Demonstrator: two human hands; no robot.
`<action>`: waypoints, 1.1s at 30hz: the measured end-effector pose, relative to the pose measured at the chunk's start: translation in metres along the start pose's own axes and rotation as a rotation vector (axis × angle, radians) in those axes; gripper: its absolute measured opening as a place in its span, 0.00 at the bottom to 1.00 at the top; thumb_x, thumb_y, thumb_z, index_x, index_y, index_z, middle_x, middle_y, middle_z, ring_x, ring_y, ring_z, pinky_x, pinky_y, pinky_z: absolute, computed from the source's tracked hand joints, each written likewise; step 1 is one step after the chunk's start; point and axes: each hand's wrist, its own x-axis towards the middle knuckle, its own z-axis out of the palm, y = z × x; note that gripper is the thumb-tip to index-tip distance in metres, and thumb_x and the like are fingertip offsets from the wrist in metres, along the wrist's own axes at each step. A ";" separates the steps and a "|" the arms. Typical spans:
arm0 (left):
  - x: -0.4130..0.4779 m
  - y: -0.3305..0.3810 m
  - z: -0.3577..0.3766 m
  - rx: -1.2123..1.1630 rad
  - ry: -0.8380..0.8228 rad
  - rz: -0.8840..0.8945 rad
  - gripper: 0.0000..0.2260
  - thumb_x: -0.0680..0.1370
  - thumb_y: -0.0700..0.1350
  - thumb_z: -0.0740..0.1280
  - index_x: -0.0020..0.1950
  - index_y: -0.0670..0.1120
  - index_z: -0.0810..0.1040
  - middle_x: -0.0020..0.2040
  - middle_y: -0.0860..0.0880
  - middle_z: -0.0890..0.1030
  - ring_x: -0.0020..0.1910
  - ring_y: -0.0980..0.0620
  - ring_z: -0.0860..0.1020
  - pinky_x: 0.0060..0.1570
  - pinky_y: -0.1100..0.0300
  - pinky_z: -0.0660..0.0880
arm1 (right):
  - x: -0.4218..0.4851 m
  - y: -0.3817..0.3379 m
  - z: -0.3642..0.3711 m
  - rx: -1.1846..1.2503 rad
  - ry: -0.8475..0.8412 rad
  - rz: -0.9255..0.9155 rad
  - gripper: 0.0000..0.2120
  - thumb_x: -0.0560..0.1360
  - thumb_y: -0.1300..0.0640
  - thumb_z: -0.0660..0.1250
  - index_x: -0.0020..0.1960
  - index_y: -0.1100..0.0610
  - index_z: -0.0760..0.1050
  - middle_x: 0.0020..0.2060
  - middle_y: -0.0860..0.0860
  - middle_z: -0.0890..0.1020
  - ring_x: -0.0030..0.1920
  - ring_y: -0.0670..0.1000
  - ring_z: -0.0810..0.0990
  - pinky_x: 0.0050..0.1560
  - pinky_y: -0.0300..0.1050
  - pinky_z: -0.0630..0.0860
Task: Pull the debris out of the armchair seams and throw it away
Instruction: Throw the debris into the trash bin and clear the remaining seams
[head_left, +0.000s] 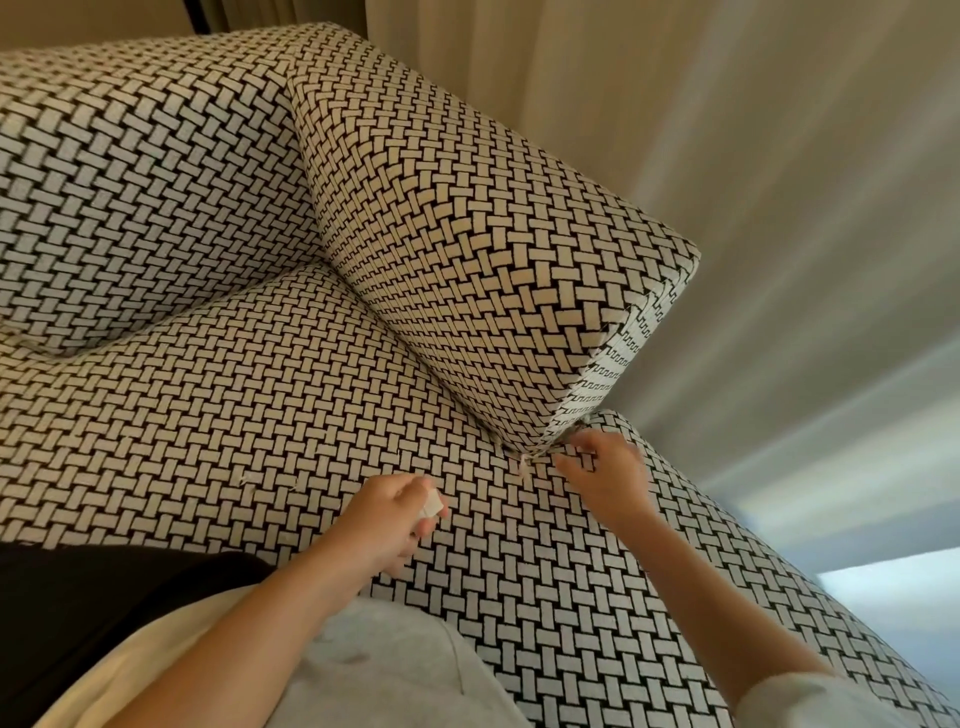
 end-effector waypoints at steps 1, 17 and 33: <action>0.000 0.000 0.000 -0.031 0.007 -0.013 0.15 0.82 0.47 0.54 0.49 0.41 0.77 0.31 0.49 0.70 0.21 0.58 0.61 0.20 0.67 0.57 | 0.006 0.008 0.000 -0.134 0.048 0.061 0.23 0.73 0.44 0.65 0.65 0.50 0.69 0.63 0.50 0.71 0.65 0.54 0.67 0.64 0.51 0.66; 0.011 -0.003 -0.004 -0.104 0.011 -0.039 0.14 0.82 0.48 0.55 0.50 0.41 0.76 0.31 0.48 0.71 0.20 0.58 0.62 0.18 0.68 0.57 | 0.071 0.018 -0.009 -0.149 -0.220 0.105 0.37 0.65 0.36 0.70 0.70 0.49 0.66 0.71 0.49 0.64 0.71 0.57 0.59 0.70 0.58 0.60; 0.014 -0.002 -0.004 -0.119 0.037 0.050 0.13 0.82 0.46 0.55 0.50 0.40 0.76 0.32 0.47 0.71 0.21 0.57 0.62 0.19 0.68 0.58 | 0.067 0.025 0.003 -0.131 -0.051 0.057 0.20 0.72 0.44 0.66 0.62 0.48 0.75 0.67 0.49 0.68 0.67 0.54 0.64 0.67 0.53 0.58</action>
